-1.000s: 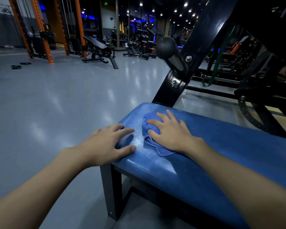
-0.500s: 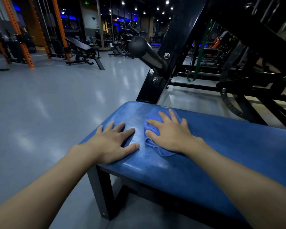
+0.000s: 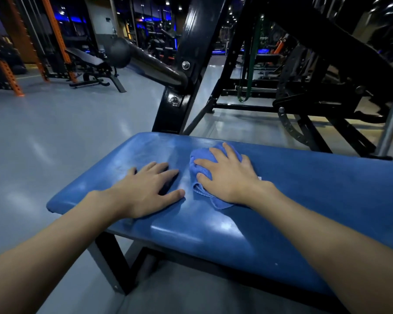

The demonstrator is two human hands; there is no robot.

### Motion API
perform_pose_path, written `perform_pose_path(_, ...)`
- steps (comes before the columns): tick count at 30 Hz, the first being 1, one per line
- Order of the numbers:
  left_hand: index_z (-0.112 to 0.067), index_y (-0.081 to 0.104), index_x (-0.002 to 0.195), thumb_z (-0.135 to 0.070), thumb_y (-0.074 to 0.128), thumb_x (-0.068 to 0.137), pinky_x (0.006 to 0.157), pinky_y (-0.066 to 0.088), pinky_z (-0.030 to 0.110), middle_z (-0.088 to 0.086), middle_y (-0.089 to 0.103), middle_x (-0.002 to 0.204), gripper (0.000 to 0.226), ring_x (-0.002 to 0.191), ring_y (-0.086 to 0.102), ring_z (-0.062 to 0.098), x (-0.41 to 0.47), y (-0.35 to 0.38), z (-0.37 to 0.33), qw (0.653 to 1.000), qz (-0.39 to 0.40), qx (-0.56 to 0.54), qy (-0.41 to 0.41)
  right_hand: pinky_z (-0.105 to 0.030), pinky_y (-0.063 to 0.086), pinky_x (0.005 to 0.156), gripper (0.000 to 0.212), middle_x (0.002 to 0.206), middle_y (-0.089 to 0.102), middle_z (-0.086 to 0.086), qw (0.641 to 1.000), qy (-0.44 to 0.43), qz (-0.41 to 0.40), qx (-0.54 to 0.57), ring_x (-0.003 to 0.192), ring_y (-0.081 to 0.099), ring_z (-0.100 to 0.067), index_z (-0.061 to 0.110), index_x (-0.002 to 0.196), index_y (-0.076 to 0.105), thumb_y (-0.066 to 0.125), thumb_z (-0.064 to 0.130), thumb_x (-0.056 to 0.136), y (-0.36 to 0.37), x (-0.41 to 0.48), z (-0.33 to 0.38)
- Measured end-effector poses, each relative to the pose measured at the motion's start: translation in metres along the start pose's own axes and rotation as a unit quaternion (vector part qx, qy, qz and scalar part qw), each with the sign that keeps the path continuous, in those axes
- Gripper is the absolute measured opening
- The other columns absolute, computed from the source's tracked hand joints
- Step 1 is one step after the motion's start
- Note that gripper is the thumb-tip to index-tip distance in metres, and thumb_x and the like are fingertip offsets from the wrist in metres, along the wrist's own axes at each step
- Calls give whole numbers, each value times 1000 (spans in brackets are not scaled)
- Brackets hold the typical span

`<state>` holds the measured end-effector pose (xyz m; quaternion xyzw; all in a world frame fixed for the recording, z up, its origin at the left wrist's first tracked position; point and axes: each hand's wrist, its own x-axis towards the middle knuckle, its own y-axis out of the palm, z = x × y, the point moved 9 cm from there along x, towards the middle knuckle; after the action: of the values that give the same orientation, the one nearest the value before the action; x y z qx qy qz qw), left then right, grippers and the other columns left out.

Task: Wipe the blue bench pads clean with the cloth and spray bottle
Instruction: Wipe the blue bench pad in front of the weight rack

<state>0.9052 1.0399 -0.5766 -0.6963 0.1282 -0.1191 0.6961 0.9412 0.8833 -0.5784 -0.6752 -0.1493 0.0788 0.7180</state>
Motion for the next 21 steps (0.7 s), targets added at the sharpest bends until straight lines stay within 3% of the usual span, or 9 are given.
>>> perform_pose_path(5,-36,34,148,-86,8,64,115,22,51,-6,31,154,101,145,22,15,5,3,-43,1000,3,-18,-7,-62,12,114,48,163,13,1,1000,3,1,-2,150,-6,-28,50,146,28,26,51,98,-7,-31,-35)
perform_pose_path(10,-34,38,144,-85,5,64,112,24,52,-5,37,147,100,139,28,16,5,5,-99,1000,-3,-25,15,-60,11,114,48,164,10,2,1000,15,10,-1,151,-7,-27,52,146,27,25,52,98,-11,-63,-74)
perform_pose_path(16,-31,38,145,-85,5,63,112,25,52,-5,32,153,104,143,24,16,14,3,-167,999,-6,-28,35,-58,9,116,49,165,5,2,999,32,21,-3,151,-11,-25,52,148,24,24,52,99,-19,-105,-127)
perform_pose_path(21,-29,44,139,-86,7,64,108,28,52,-6,40,143,101,137,30,16,23,3,-219,998,-12,-33,53,-58,10,116,48,165,6,4,998,53,12,-17,151,-9,-25,54,146,22,24,54,98,-25,-136,-176)
